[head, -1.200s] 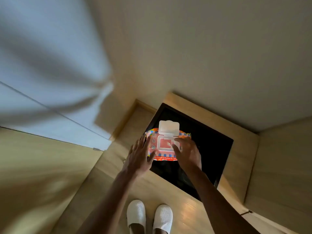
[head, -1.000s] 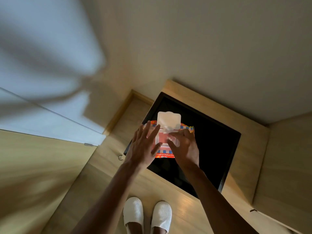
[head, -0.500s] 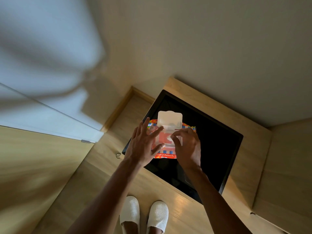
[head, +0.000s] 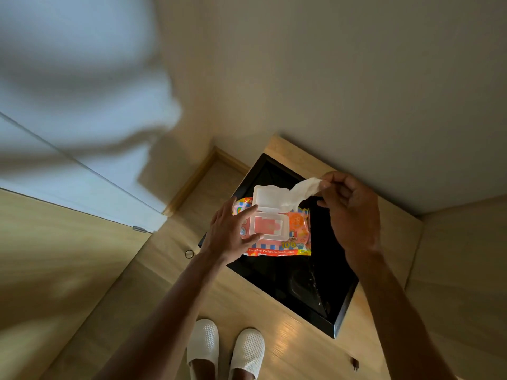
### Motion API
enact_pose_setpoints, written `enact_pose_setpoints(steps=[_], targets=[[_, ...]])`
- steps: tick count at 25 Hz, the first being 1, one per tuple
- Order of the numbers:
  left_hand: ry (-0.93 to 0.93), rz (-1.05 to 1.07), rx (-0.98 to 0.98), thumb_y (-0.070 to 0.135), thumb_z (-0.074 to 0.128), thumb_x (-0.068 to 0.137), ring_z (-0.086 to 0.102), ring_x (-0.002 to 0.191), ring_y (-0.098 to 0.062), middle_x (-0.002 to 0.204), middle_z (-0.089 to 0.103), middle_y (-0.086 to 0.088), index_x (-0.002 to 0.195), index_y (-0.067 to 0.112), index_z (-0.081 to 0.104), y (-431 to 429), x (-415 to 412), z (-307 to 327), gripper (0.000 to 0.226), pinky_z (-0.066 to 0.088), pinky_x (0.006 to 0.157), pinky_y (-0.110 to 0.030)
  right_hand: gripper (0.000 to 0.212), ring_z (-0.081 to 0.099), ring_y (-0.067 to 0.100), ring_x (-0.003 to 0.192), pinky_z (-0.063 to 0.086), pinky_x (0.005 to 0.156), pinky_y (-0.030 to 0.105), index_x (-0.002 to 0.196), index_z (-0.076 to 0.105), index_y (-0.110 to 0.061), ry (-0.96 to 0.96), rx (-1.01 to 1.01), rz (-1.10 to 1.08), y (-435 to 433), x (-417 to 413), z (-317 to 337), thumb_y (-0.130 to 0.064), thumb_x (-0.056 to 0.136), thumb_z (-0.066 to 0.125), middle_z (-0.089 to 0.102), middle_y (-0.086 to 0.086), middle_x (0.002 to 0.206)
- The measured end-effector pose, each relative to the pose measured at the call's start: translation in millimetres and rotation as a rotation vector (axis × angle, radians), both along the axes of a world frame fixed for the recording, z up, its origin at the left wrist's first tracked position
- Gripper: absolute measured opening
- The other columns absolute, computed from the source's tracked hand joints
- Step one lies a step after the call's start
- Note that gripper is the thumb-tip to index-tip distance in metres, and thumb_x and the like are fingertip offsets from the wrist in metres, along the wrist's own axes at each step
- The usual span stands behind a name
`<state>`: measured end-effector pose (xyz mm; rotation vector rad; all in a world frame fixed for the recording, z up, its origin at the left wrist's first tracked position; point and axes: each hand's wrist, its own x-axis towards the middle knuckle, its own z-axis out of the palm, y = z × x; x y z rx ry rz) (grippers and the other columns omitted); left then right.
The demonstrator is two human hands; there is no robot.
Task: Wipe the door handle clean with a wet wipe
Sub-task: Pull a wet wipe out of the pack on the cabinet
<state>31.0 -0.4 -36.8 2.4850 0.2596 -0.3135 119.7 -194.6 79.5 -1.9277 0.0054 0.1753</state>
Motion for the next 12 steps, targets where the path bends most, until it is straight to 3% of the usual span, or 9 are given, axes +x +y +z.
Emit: enact_pose_setpoints(steps=[4,8,12], targets=[[0.014,0.089,-0.183,0.050,0.067,0.079,0.031,0.141,-0.026,0.154,0.028,-0.012,0.144,0.033,0.036,3.1,3.6,87.8,0.073,0.039,0.108,-0.049,0.013,0.071,0.014,0.092,0.061,0.074,0.025,0.093,0.067,-0.020,-0.035,-0.008,0.078,1.2,-6.2,74.2,-0.009,0.093,0.061,0.073,0.002,0.099],[-0.060,0.088,-0.304,0.055,0.066,0.077,0.043,0.133,-0.011,0.146,0.046,0.002,0.141,0.037,0.039,2.8,-13.1,214.5,0.071,0.041,0.106,-0.036,0.023,0.071,0.011,0.084,0.059,0.070,0.026,0.087,0.068,-0.026,-0.063,0.025,0.186,9.8,-27.0,173.6,-0.005,0.092,0.062,0.074,-0.002,0.091],[-0.062,0.223,-0.579,0.045,0.072,0.076,0.063,0.107,-0.004,0.121,0.067,0.006,0.128,0.037,0.054,-16.1,-66.0,319.0,0.056,0.047,0.091,-0.024,0.027,0.072,0.012,0.078,0.058,0.065,0.023,0.087,0.072,-0.021,-0.043,0.085,0.322,22.1,-66.1,261.7,0.003,0.091,0.059,0.076,0.005,0.089]])
